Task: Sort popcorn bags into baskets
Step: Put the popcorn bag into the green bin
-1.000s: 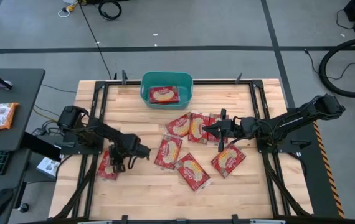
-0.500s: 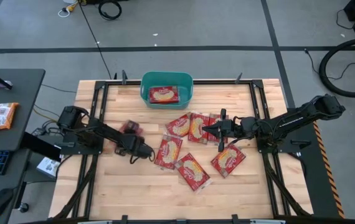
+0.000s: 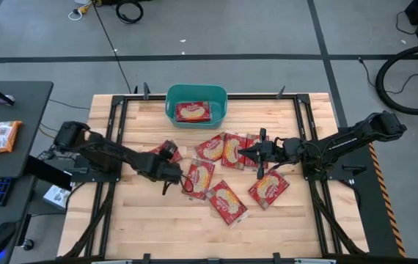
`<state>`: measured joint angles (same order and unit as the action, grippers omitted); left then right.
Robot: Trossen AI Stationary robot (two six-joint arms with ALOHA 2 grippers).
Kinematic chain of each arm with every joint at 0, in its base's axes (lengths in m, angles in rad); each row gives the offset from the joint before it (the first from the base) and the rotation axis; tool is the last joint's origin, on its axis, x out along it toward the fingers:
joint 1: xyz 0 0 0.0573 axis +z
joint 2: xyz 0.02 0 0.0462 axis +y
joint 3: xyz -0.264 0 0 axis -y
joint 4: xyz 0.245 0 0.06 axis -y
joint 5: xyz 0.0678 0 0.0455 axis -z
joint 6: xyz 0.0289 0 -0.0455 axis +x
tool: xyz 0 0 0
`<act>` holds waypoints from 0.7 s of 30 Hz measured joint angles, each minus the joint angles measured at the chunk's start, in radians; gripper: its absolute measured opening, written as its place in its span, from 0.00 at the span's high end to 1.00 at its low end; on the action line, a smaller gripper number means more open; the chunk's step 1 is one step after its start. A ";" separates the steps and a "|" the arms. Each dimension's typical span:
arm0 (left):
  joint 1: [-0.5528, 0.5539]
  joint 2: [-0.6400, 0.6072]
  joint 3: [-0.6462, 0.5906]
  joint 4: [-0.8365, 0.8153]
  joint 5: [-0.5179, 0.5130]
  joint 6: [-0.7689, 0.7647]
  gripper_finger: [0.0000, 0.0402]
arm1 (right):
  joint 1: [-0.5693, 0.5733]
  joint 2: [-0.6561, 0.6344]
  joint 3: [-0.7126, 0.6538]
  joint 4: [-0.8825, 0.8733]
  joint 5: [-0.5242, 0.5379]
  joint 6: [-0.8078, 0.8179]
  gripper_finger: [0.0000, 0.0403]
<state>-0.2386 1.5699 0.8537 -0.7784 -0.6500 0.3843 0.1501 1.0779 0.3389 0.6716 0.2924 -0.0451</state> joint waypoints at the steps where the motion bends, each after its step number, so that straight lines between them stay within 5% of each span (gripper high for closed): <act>1: 0.000 -0.025 0.009 -0.006 0.034 -0.038 0.65 | 0.000 0.000 0.000 -0.001 0.000 0.000 0.97; 6: 0.039 -0.095 0.016 0.012 0.279 -0.427 0.65 | 0.000 0.000 0.000 0.002 0.000 0.000 0.97; 10: 0.057 -0.093 0.015 0.012 0.314 -0.728 0.65 | 0.000 0.000 0.000 0.009 -0.003 0.000 0.97; 15: 0.058 -0.074 0.014 0.044 0.303 -0.837 0.62 | 0.000 0.000 0.000 0.011 -0.006 0.001 0.97; 21: 0.051 0.000 0.014 0.055 0.296 -0.866 0.46 | 0.000 0.000 0.000 0.011 -0.006 0.000 0.97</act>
<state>-0.1877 1.5700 0.8680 -0.7235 -0.3538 -0.4821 0.1501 1.0779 0.3386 0.6827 0.2859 -0.0448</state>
